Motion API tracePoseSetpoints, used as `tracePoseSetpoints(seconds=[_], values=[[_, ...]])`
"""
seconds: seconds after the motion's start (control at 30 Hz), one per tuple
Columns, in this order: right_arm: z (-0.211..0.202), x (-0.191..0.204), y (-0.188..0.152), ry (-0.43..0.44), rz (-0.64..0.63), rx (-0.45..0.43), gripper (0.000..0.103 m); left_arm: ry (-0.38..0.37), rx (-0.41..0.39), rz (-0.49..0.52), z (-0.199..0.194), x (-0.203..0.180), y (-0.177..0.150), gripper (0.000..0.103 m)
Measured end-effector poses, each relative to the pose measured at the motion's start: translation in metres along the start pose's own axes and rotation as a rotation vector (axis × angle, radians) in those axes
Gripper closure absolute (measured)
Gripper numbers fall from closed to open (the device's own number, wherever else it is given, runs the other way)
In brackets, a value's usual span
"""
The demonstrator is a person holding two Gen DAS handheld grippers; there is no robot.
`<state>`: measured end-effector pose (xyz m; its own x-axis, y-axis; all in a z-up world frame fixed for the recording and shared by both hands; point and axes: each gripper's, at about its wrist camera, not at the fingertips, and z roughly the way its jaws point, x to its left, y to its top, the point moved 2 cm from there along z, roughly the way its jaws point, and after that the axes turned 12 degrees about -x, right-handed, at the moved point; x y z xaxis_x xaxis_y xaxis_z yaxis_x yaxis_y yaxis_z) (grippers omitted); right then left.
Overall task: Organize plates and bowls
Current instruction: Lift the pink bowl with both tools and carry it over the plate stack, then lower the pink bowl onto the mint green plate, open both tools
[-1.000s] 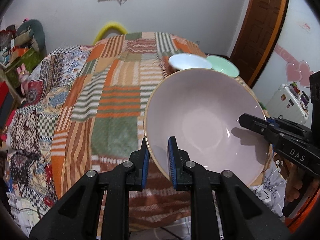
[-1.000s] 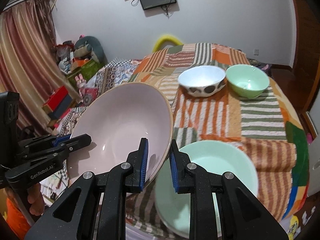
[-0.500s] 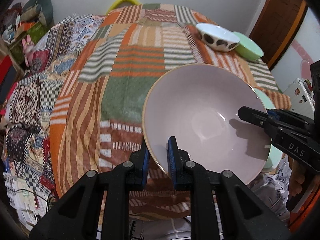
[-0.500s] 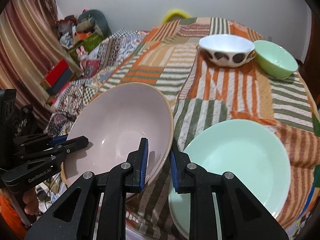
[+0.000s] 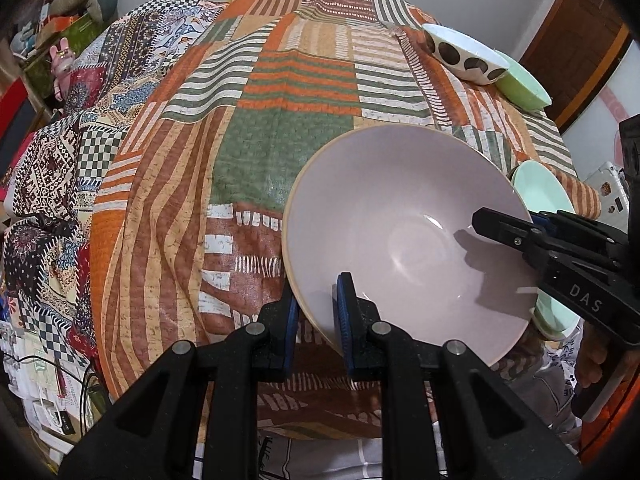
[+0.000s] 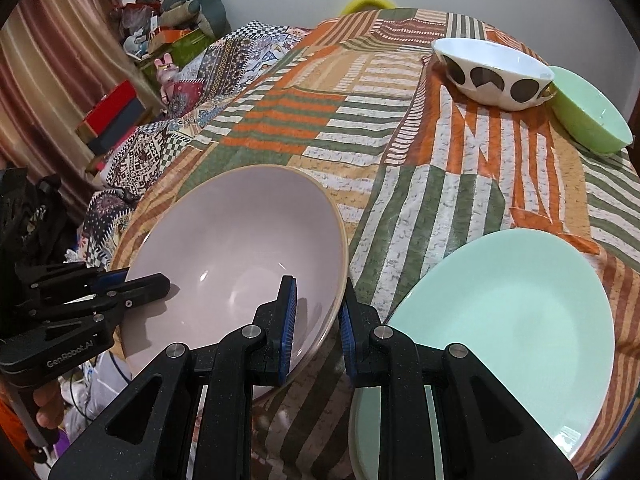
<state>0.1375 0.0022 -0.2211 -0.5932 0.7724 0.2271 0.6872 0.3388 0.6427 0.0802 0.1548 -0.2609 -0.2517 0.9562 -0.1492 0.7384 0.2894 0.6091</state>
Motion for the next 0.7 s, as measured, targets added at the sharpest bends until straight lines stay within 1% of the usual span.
tracePoseSetpoints(seconds=[0.07,0.23,0.33,0.4,0.47,0.53,0.63,0.67,0.7], values=[[0.0,-0.001,0.0,0.003,0.002,0.003,0.084,-0.002,0.001,-0.002,0.001,0.0,-0.001,0.085],[0.003,0.001,0.0,0.013,0.005,0.018,0.082,0.024,0.006,0.031,0.002,-0.005,-0.003,0.084],[0.001,0.002,0.0,0.005,-0.003,0.016,0.082,0.015,0.023,0.007,0.001,-0.002,-0.002,0.084],[-0.004,0.001,0.001,0.009,-0.001,0.011,0.082,0.017,0.02,0.005,-0.002,-0.002,-0.002,0.084],[-0.01,-0.001,0.003,0.014,0.003,-0.002,0.082,0.028,0.008,0.017,-0.008,-0.003,-0.001,0.083],[-0.018,-0.002,0.006,0.016,-0.001,-0.024,0.079,0.048,-0.017,0.042,-0.016,-0.006,0.002,0.081],[-0.031,-0.004,0.011,0.013,-0.008,-0.057,0.079,0.069,-0.062,0.077,-0.032,-0.012,0.01,0.079],[-0.036,-0.006,0.013,0.013,-0.007,-0.068,0.079,0.07,-0.079,0.084,-0.037,-0.014,0.014,0.078],[-0.042,-0.008,0.015,0.01,-0.005,-0.082,0.078,0.067,-0.094,0.089,-0.042,-0.017,0.018,0.073]])
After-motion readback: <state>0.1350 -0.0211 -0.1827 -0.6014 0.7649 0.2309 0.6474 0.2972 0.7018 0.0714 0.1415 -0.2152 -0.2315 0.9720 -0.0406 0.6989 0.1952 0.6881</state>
